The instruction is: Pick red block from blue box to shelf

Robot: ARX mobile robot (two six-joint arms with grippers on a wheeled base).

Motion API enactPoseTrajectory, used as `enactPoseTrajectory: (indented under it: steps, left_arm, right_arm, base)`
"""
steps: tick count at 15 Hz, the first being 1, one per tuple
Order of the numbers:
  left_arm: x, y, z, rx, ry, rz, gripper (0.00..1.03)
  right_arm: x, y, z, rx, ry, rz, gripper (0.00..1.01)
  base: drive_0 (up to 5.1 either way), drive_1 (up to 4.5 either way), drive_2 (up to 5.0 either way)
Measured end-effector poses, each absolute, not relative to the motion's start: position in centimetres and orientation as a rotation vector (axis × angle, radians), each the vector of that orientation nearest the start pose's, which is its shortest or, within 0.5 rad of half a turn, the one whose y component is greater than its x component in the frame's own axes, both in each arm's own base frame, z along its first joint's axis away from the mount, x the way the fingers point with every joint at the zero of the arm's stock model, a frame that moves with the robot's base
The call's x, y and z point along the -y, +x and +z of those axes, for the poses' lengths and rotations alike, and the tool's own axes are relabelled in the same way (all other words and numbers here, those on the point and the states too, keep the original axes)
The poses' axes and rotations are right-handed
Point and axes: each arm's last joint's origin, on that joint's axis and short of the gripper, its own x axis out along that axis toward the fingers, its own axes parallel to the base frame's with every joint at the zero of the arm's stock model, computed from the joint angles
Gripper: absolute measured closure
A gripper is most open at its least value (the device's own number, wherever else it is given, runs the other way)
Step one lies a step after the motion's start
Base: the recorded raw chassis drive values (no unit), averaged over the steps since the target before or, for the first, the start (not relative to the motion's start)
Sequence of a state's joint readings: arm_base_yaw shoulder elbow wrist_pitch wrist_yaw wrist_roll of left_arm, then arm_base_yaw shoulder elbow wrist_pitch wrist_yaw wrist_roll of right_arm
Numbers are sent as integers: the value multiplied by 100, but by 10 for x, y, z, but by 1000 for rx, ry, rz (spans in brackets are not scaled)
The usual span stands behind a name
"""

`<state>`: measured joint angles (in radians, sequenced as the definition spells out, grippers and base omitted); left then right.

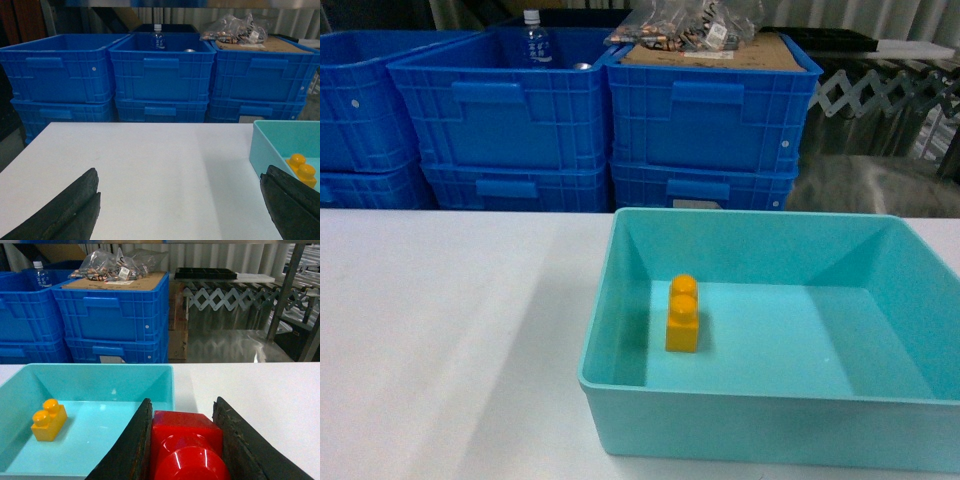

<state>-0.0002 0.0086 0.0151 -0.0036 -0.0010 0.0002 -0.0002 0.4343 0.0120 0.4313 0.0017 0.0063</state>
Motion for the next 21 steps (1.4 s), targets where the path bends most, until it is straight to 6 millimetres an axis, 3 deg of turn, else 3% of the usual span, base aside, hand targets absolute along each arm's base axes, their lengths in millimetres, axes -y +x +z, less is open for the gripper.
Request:
enactPoseTrajectory:
  steps: [13, 14, 21]
  left_arm:
    - [0, 97, 168, 3, 0, 2, 5]
    - [0, 97, 168, 2, 0, 0, 5]
    - [0, 97, 168, 3, 0, 0, 5]
  right_arm:
    - [0, 99, 164, -30, 6, 0, 72]
    - [0, 97, 170, 29, 6, 0, 72]
    - [0, 97, 167, 3, 6, 0, 72]
  base:
    - [0, 0, 0]
    - [0, 0, 0]
    - [0, 0, 0]
